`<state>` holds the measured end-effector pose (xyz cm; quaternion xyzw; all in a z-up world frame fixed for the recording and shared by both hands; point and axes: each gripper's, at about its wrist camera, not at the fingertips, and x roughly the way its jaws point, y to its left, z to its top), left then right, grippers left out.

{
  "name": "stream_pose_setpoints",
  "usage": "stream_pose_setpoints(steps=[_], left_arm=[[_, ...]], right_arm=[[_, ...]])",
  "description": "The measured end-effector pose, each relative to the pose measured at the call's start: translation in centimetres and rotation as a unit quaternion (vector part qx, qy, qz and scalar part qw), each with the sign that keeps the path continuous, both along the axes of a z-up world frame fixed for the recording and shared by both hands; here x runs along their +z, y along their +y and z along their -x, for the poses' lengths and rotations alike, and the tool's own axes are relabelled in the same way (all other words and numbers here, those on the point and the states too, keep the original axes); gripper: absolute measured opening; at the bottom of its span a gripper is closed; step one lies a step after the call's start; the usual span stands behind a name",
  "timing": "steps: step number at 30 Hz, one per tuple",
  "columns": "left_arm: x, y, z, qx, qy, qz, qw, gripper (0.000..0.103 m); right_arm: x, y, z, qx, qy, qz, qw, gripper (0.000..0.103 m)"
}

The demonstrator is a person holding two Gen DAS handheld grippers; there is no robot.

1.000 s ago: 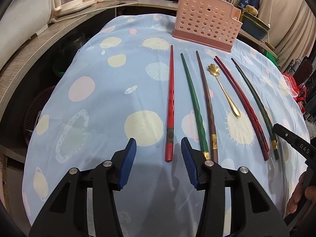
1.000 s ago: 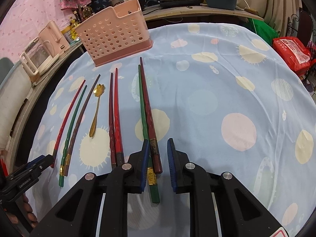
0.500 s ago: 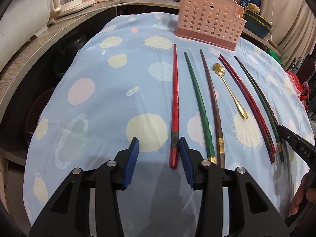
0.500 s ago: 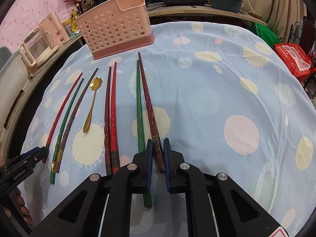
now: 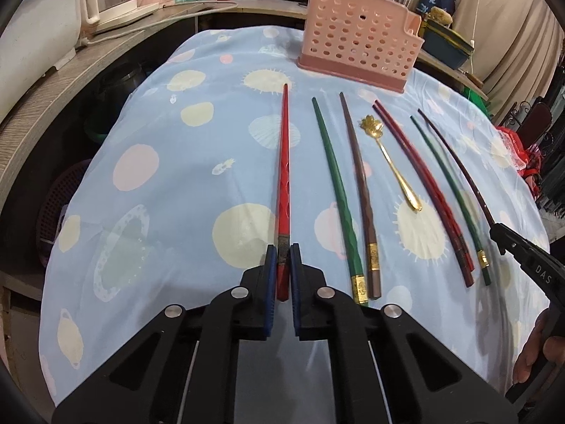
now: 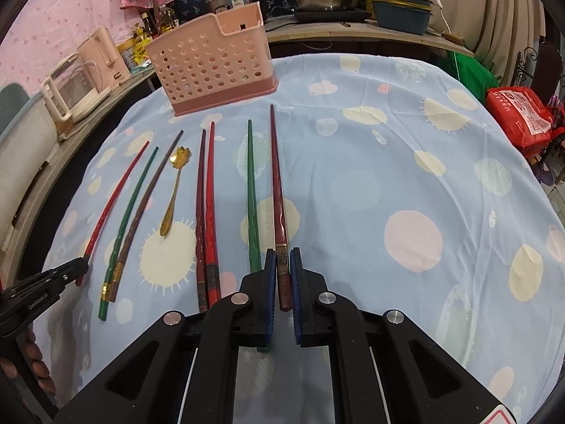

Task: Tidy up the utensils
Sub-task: 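Lift both held chopsticks and carry them over the pink caddy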

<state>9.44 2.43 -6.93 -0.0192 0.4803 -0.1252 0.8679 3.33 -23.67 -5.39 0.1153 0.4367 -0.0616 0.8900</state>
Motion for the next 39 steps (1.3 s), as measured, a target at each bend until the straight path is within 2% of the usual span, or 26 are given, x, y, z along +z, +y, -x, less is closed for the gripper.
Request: stream_pose_setpoints(steps=[10, 18, 25, 39], left_arm=[[4.8, 1.9, 1.4, 0.014, -0.04, 0.033, 0.9986, 0.007], [9.7, 2.8, 1.9, 0.017, -0.087, 0.053, 0.9947, 0.007], [14.4, 2.8, 0.6, 0.014, -0.131, 0.07, 0.9888, 0.007], [21.1, 0.7, -3.4, 0.0, -0.189, 0.078, 0.9789, 0.007]], right_arm=[[4.8, -0.3, 2.2, -0.008, -0.052, -0.011, 0.999, 0.007], [9.4, -0.3, 2.7, -0.004, -0.101, -0.021, 0.995, 0.007], [13.2, -0.5, 1.7, -0.002, -0.14, -0.011, 0.99, 0.007], [18.5, -1.8, -1.6, -0.001, -0.194, -0.011, 0.981, 0.007]])
